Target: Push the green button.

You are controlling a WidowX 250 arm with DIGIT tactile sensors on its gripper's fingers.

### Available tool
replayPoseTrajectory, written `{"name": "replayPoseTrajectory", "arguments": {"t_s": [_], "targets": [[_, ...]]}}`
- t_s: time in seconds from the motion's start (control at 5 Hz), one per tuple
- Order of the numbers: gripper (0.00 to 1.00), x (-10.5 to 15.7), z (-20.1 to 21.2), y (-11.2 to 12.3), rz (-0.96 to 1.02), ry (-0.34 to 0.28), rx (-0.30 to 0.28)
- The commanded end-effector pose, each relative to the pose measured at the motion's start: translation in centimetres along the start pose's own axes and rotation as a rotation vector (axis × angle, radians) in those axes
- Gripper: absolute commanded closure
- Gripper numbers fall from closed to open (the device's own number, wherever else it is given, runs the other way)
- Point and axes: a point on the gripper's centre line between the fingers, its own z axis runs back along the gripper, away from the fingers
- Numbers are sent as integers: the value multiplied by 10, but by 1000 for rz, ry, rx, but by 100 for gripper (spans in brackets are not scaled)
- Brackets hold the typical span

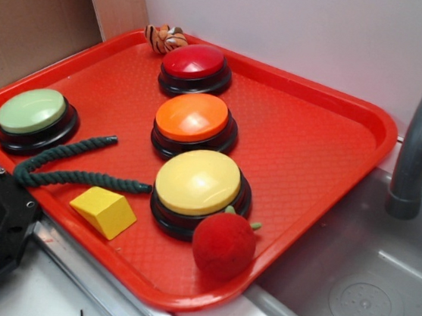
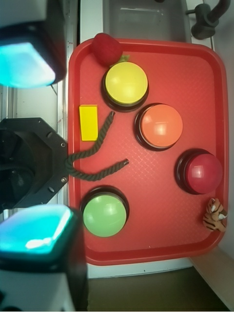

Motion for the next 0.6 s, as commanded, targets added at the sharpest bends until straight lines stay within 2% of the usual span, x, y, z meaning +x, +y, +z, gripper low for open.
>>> {"name": "replayPoseTrajectory", "arguments": {"t_s": [0.0,0.2,0.4], "targets": [[0,0,0,0,0,0,0],[0,28,-48,51,234,26,108],[0,33,-81,79,450,53,144]]}}
